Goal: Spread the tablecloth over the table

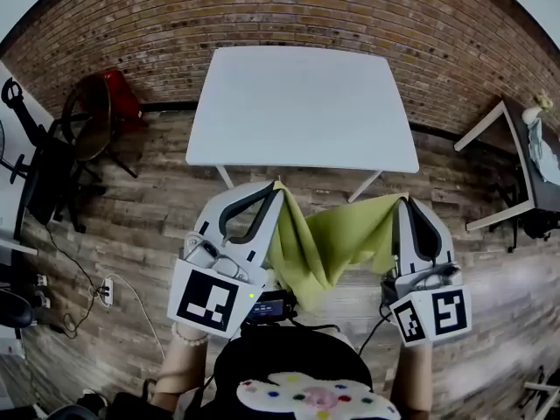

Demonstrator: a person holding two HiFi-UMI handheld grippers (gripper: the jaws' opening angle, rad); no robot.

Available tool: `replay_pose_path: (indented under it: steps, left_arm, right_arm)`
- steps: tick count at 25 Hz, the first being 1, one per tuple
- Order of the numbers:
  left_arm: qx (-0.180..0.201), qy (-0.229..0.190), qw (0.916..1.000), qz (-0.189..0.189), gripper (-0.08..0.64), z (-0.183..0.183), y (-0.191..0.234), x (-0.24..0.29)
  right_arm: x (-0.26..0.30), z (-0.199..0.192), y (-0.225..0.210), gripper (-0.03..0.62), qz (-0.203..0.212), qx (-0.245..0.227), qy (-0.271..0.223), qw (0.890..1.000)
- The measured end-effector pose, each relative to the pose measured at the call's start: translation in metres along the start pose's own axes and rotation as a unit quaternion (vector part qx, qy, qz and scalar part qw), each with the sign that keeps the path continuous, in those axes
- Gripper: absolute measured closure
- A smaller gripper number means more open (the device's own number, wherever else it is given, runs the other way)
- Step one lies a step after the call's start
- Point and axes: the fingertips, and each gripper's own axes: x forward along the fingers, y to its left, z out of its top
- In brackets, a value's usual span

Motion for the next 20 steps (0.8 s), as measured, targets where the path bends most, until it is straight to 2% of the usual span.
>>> replay_pose_path:
  steps: [3,9,13,20]
  left_arm:
    - [0.011,-0.005,0.9999,0.004,0.543,-0.002,0.031,0.009]
    - [0.006,-0.008,1.0,0.001,0.543,-0.023,0.082,0.015]
    - [-0.015,-0.003,0.9999,-0.005,0.543,-0.039,0.1,0.026]
    - [-0.026,0.011,0.9995,-0.01,0.543,-0.065,0.124,0.034]
  right_arm:
    - [0.03,0.009,0.004,0.558,0.001,-0.009,-0.003,1.0]
    - [0.082,0.012,0.023,0.558,-0.002,-0.017,-0.001,1.0]
    - [0.106,0.004,0.033,0.558,-0.006,-0.011,0.013,1.0]
    - [0.13,-0.012,0.035,0.558,-0.017,-0.015,0.039,0.999]
